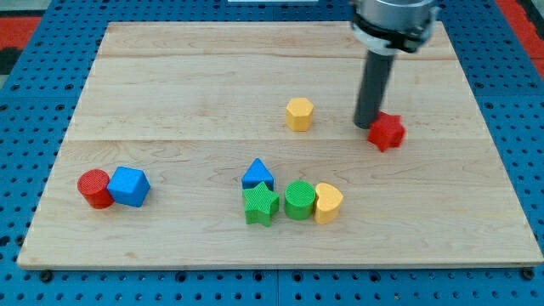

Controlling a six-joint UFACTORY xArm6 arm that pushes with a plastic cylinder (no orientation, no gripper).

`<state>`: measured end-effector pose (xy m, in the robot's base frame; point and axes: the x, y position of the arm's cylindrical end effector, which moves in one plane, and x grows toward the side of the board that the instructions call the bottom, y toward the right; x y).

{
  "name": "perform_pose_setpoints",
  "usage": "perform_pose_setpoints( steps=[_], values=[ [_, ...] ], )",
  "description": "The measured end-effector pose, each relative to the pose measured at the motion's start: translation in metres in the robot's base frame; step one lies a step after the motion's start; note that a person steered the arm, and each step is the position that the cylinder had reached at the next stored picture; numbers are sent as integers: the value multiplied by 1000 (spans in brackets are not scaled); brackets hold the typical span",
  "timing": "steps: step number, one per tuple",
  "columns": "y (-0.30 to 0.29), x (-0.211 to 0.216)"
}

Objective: Push the red circle parallel to the right of the heart

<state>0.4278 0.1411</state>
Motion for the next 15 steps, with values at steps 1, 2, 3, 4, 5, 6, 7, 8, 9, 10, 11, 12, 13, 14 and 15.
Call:
perform_pose_setpoints(
  steps=[1, 2, 3, 4, 5, 6, 7, 8, 9, 10, 11, 12, 13, 14, 15],
  values=[
    [10, 17],
    [10, 82],
    [6, 84],
    [-33, 53],
    [-4, -19],
    [25, -23],
    [48, 33],
    [55, 82],
    [52, 92],
    [36, 38],
    [-53, 28],
    [-127, 21],
    [-130, 19],
    [-134, 16],
    [-155, 16]
  ],
)
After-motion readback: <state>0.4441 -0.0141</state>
